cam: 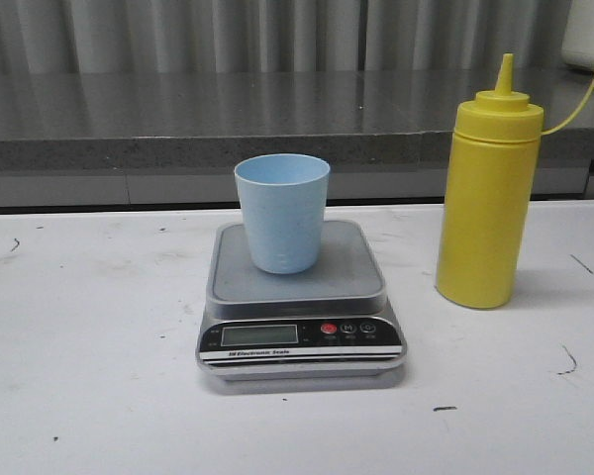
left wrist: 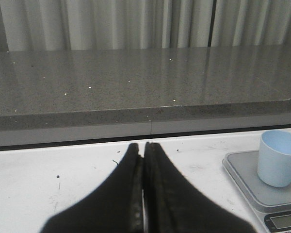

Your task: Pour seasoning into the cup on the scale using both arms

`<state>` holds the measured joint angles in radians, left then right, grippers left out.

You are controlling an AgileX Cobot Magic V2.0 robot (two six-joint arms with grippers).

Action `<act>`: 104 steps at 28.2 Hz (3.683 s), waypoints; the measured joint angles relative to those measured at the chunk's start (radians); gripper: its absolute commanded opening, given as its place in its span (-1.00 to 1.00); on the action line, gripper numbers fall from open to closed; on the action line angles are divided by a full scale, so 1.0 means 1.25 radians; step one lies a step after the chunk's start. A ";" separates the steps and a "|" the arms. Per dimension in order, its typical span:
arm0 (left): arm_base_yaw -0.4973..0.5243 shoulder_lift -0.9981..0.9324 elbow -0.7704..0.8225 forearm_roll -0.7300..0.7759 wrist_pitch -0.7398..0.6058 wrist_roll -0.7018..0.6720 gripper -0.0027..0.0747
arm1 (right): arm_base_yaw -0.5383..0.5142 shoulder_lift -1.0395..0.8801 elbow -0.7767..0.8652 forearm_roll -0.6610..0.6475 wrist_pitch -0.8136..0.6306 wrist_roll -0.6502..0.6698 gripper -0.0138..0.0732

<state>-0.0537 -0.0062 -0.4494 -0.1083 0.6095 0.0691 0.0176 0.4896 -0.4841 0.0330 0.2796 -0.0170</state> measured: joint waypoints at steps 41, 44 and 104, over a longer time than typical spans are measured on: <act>0.000 0.000 0.036 -0.047 -0.018 -0.001 -0.98 | 0.000 0.000 -0.001 0.000 0.000 0.000 0.81; 0.000 0.000 0.036 -0.047 -0.018 -0.001 -0.98 | 0.000 0.000 -0.001 0.000 -0.009 0.000 0.81; 0.000 0.000 0.037 -0.047 -0.018 -0.001 -0.98 | 0.215 1.173 -0.031 0.000 -1.131 0.131 0.81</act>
<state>-0.0537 -0.0062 -0.4029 -0.1671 0.5864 0.0673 0.2863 1.9563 -0.5233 0.0330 -1.1337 0.1467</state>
